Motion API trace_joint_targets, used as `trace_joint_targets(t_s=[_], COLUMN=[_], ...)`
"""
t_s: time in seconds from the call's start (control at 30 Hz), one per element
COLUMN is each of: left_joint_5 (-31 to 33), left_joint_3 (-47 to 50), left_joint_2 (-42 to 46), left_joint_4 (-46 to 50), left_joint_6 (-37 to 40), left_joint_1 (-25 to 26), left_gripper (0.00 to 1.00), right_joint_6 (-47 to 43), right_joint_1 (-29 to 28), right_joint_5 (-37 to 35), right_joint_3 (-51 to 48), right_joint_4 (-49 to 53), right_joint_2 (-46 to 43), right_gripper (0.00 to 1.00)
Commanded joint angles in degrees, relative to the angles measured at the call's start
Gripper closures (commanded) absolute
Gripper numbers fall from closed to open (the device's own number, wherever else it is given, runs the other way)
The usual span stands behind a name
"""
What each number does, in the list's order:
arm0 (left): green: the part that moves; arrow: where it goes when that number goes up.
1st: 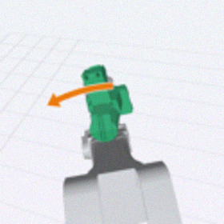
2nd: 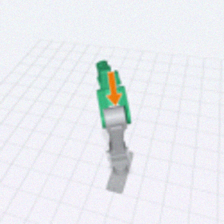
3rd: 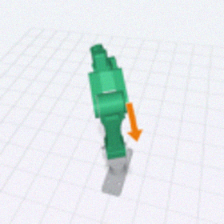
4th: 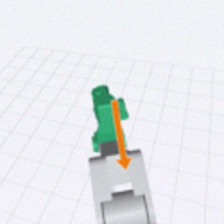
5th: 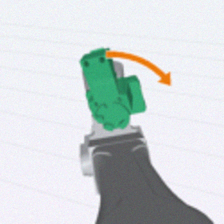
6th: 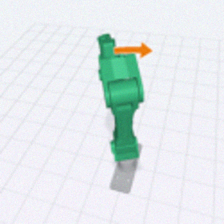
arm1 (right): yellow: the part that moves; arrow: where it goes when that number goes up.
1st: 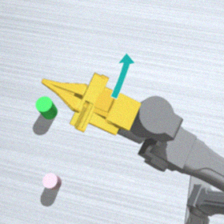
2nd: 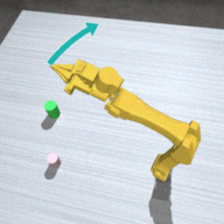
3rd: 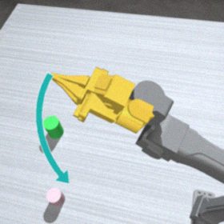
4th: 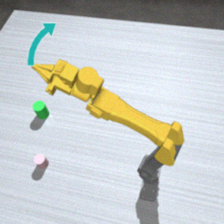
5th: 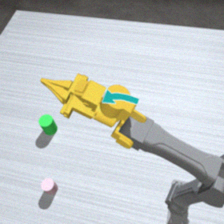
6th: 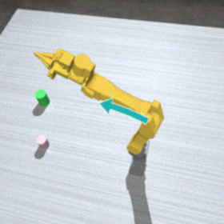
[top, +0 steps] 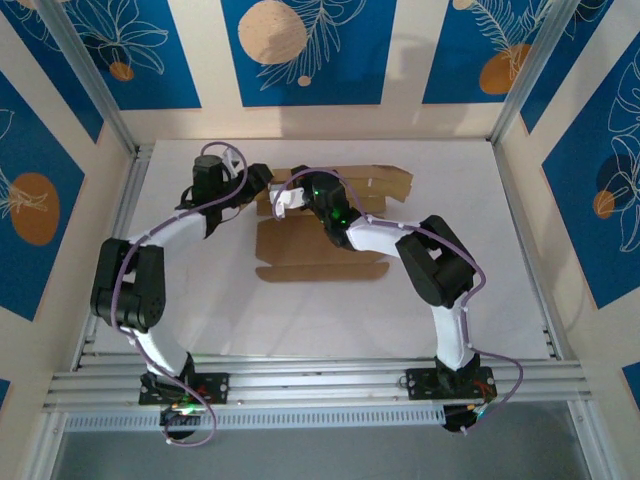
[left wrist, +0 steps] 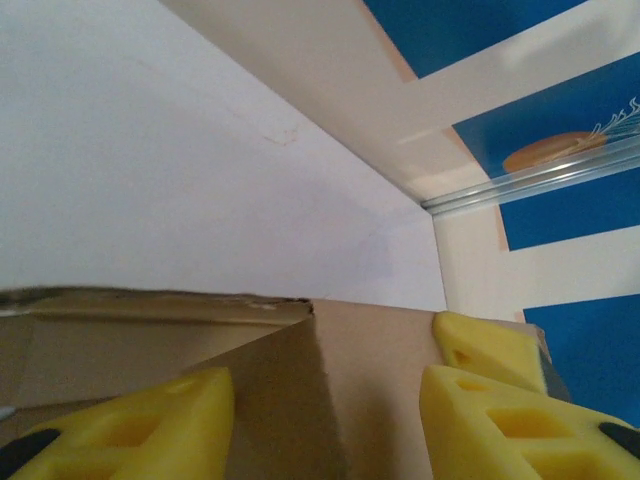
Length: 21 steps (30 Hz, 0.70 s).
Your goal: Fold the paper box
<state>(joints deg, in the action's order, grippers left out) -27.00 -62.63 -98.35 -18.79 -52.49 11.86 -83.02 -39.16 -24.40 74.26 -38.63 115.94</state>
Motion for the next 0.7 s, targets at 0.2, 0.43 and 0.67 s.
trace_joint_targets(t_s=[0.2, 0.43, 0.67], left_joint_5=[-0.45, 0.95, 2.22], left_joint_3=[0.34, 2.51, 4.69], left_joint_2=[-0.88, -1.17, -1.02], left_joint_4=[-1.05, -1.06, -3.05], left_joint_6=[-0.01, 1.84, 2.33], left_joint_1=[-0.18, -0.13, -0.17], left_gripper=[0.52, 0.62, 0.65], right_joint_6=[3.99, 8.68, 12.90], right_joint_1=[-0.83, -1.01, -2.17], right_joint_5=[0.15, 0.02, 2.62], right_joint_3=[0.12, -0.06, -2.61], right_joint_4=[0.38, 7.41, 12.96], right_joint_2=[-2.56, -6.50, -11.66], right_gripper=[0.71, 0.62, 0.41])
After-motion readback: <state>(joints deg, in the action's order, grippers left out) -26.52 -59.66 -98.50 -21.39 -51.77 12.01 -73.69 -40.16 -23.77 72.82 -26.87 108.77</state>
